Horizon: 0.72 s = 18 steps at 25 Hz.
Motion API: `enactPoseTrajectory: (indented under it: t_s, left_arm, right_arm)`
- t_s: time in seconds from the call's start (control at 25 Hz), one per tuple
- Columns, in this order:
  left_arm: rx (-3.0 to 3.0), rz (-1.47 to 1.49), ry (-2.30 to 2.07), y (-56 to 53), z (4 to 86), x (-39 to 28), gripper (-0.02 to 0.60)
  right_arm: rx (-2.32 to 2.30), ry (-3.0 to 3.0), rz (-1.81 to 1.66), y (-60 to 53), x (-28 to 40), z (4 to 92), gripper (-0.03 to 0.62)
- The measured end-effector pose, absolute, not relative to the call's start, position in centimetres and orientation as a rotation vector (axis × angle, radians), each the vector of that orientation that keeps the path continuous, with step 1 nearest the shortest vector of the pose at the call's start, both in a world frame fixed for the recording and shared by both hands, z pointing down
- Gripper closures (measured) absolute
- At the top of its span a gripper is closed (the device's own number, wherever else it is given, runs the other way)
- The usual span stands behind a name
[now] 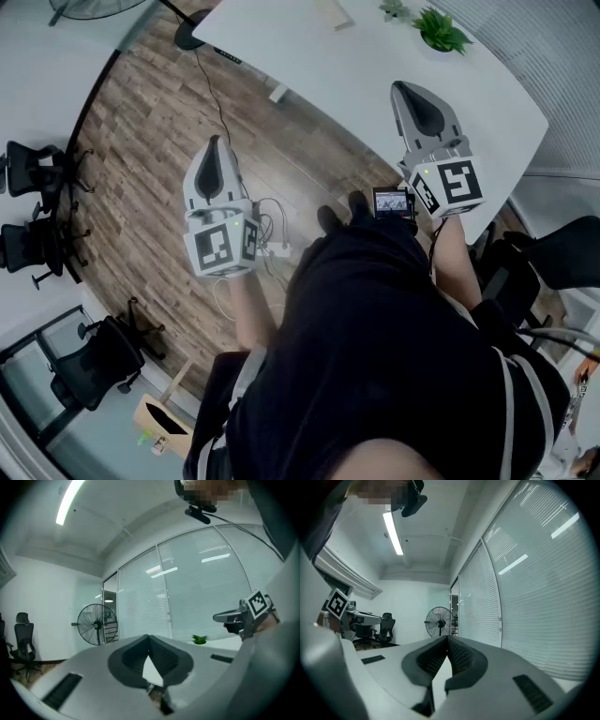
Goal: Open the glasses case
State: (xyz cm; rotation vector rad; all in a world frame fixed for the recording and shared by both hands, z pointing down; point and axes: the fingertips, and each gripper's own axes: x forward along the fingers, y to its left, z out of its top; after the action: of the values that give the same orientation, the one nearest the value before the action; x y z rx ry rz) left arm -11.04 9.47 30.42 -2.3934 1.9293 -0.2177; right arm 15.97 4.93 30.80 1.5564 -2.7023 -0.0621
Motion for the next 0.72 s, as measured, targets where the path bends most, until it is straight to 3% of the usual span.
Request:
enactPoseTrajectory:
  t_s: [0.72]
  left_arm:
    - [-2.385, -0.267, 1.956, 8.9, 30.8, -8.9, 0.584]
  right_arm:
    - [1.578, -2.751, -0.044, 4.3, 18.3, 30.8, 0.577]
